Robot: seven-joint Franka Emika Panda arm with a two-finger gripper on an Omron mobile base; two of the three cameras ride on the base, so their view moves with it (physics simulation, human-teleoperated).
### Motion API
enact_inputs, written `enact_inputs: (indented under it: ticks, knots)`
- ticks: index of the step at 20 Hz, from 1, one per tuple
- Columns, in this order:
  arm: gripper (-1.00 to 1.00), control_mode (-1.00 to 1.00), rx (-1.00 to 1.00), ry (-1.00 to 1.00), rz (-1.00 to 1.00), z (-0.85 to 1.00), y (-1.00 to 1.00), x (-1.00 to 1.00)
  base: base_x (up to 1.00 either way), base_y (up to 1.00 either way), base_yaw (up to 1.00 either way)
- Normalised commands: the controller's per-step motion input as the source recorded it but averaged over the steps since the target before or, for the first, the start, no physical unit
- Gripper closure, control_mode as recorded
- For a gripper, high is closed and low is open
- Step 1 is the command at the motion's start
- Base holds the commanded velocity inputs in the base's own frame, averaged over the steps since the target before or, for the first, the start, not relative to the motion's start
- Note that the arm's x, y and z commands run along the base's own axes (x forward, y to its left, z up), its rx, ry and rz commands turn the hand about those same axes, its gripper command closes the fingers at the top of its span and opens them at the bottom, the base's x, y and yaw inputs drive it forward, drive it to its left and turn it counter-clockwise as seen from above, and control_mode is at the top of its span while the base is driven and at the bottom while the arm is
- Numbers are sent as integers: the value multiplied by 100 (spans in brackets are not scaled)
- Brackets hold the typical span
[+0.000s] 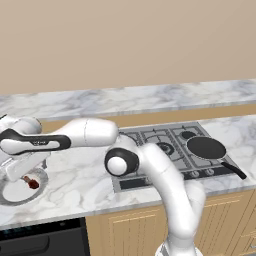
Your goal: Place the chicken drumstick on the plate and place the tomato on the same plate.
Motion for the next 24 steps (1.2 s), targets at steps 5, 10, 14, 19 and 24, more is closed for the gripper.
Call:
enact_inputs:
  ticks: [5, 10, 14, 19, 24]
  knots:
    - [-100, -100, 1, 0, 0, 3, -71, -27, 0, 0, 0]
    - [-100, -100, 5, 0, 0, 6, -81, -29, 0, 0, 0]
    - [-100, -100, 13, 0, 0, 23, -80, -22, 0, 0, 0]
    - [-100, -100, 15, -1, 0, 24, -81, -24, 0, 0, 0]
    - [-100, -100, 13, -7, 0, 24, -80, -21, 0, 0, 0]
